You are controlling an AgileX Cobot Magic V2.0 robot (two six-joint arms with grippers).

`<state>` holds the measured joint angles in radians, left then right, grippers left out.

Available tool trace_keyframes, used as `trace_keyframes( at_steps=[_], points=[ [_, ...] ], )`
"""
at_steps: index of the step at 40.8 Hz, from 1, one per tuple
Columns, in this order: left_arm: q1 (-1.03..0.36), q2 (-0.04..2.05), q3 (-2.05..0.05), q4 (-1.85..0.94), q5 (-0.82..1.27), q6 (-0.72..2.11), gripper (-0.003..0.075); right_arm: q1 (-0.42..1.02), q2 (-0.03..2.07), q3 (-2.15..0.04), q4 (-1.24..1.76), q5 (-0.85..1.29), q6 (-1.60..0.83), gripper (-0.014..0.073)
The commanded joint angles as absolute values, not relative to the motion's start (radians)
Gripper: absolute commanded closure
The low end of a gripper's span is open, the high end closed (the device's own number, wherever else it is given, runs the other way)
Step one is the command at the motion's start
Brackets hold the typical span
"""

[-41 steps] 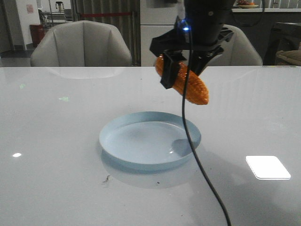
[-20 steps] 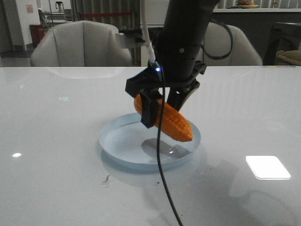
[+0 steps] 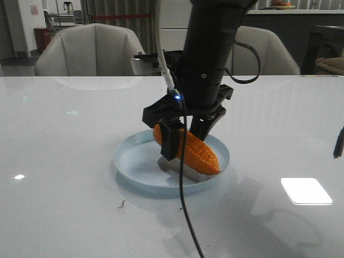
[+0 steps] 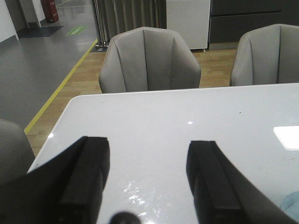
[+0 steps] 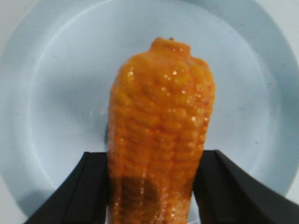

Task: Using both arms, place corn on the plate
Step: 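Lower the corn onto the plate, open the right gripper, and lift away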

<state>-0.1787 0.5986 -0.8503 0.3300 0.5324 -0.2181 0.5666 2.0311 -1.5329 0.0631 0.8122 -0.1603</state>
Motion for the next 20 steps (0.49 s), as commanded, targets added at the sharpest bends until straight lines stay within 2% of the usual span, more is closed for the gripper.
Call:
trace_keyframes(
  at_steps=[1,5,9,20],
  points=[
    [-0.175,0.600,-0.879,0.337,0.449,-0.225,0.0285,0.564,1.974,-1.567,0.064,0.786,-0.165,0.0356],
    [-0.175,0.600,-0.879,0.337,0.449,-0.225,0.0285,0.564,1.976,-1.567,0.064,0.784,-0.165,0.0151],
    [-0.175,0.600,-0.879,0.337,0.449,-0.225,0.0285,0.564,1.977,-1.567,0.064,0.787,-0.165,-0.0002],
    [-0.175,0.600,-0.879,0.337,0.451,-0.225,0.0285,0.563,1.921,-1.583,0.062,0.807,-0.165,0.0022]
  ],
)
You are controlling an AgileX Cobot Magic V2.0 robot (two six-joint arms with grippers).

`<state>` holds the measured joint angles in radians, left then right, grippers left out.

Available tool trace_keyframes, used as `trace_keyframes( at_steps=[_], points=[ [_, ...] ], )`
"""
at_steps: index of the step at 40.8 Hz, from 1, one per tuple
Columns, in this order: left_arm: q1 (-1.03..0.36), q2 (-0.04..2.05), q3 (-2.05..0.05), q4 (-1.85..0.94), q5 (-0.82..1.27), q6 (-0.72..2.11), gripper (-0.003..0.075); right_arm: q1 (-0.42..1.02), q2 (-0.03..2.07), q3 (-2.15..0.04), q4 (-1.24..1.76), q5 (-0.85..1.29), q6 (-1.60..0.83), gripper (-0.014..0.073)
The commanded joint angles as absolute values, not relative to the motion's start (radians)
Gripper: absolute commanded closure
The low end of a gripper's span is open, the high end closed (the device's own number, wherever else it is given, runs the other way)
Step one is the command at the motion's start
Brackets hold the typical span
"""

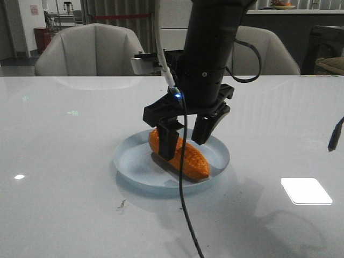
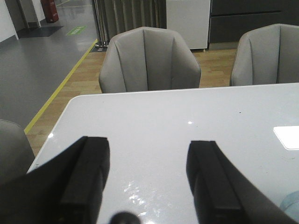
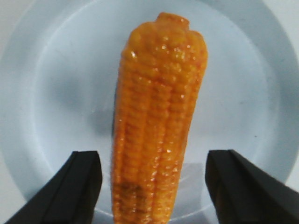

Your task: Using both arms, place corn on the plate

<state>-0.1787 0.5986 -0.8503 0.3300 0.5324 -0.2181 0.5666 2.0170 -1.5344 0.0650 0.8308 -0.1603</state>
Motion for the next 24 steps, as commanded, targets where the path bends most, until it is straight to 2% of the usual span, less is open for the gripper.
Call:
trace_keyframes(
  at_steps=[1,14,24],
  points=[
    [-0.175,0.600,-0.879,0.337,0.451,-0.225,0.0285,0.563,1.917,-1.589,0.062,0.812,-0.165,0.0022],
    [-0.175,0.600,-0.879,0.337,0.451,-0.225,0.0285,0.537,1.809,-1.797,0.047,1.035,-0.108,0.0022],
    [-0.175,0.600,-0.879,0.337,0.451,-0.225,0.0285,0.473,1.619,-1.802,0.043,1.064,-0.023,0.0022]
  ],
)
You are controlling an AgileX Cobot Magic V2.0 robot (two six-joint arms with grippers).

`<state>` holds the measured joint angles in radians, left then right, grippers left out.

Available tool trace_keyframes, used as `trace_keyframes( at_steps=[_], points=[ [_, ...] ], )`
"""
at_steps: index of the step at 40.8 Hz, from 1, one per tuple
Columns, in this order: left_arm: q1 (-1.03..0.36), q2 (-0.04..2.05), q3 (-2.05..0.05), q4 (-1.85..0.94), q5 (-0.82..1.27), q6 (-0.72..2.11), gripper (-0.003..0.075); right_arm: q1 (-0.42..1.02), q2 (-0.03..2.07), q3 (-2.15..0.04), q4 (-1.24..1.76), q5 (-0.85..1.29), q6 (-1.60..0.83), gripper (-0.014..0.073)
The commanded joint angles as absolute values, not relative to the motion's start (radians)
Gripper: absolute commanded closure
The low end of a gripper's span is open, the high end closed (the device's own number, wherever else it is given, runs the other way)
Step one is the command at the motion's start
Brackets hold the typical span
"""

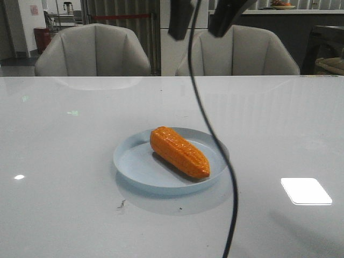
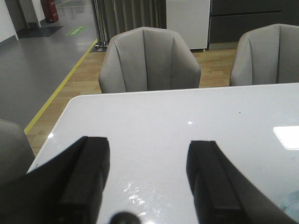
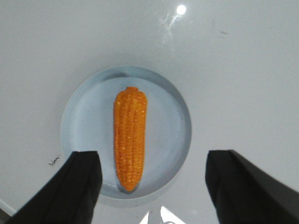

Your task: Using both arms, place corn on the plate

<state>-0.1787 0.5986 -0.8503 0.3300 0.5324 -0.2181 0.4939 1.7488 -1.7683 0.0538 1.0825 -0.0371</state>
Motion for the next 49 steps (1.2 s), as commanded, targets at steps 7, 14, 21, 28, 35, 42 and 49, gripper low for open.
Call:
trace_keyframes(
  at_steps=[7,14,21,28,35,42,49],
  points=[
    [-0.175,0.600,-0.879,0.337,0.465,-0.225,0.0285,0.461,1.454,-1.800,-0.060,1.131,-0.023,0.0022],
    [-0.175,0.600,-0.879,0.337,0.541,-0.225,0.0285,0.451,1.262,-1.724,-0.151,1.119,-0.006,0.0022],
    [-0.175,0.600,-0.879,0.337,0.606,-0.225,0.0285,0.369,1.032,-1.506,-0.155,1.047,0.057,0.0022],
    [-0.175,0.600,-0.879,0.337,0.608,-0.225,0.0285,0.265,0.796,-1.248,-0.178,0.954,0.079,0.0022],
    [-0.175,0.600,-0.879,0.337,0.608,-0.225,0.0285,0.183,0.604,-1.064,-0.178,0.994,0.153,0.0022],
    [-0.175,0.600,-0.879,0.337,0.608,-0.225,0.0285,0.166,0.460,-0.948,-0.178,1.024,0.171,0.0022],
    [-0.175,0.600,-0.879,0.337,0.608,-0.225,0.0285,0.166,0.408,-0.942,-0.185,1.005,0.198,0.0022]
  ],
)
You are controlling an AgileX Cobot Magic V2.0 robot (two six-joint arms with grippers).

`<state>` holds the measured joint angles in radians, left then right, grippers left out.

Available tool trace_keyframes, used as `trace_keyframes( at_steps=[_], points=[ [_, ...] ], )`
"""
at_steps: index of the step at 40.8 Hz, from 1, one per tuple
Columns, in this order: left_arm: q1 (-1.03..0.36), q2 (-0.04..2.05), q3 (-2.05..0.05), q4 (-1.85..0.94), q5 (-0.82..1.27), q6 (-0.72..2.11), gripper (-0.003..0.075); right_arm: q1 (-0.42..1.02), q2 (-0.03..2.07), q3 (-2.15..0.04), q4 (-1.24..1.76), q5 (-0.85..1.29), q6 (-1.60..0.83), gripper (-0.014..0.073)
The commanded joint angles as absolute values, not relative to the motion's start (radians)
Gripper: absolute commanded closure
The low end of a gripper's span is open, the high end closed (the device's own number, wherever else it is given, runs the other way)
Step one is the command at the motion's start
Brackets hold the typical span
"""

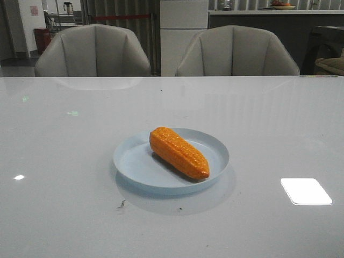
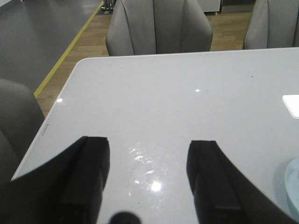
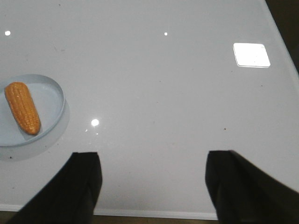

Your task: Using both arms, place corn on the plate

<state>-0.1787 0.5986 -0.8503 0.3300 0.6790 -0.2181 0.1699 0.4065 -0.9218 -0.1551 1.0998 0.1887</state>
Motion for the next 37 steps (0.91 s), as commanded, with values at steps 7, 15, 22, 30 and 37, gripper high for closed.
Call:
trace_keyframes(
  at_steps=[7,15,22,30,37],
  points=[
    [-0.175,0.600,-0.879,0.337,0.608,-0.225,0.0285,0.166,0.410,-0.942,-0.186,1.006,0.198,0.0022],
    [-0.175,0.600,-0.879,0.337,0.608,-0.225,0.0285,0.166,0.410,-0.942,-0.186,1.006,0.198,0.0022],
    [-0.175,0.600,-0.879,0.337,0.608,-0.225,0.0285,0.166,0.410,-0.942,-0.186,1.006,0.198,0.0022],
    [-0.175,0.600,-0.879,0.337,0.608,-0.225,0.0285,0.166,0.410,-0.942,-0.186,1.006,0.198,0.0022],
    [-0.175,0.600,-0.879,0.385,0.608,-0.225,0.0285,0.166,0.410,-0.942,-0.186,1.006,0.198,0.0022]
  ],
)
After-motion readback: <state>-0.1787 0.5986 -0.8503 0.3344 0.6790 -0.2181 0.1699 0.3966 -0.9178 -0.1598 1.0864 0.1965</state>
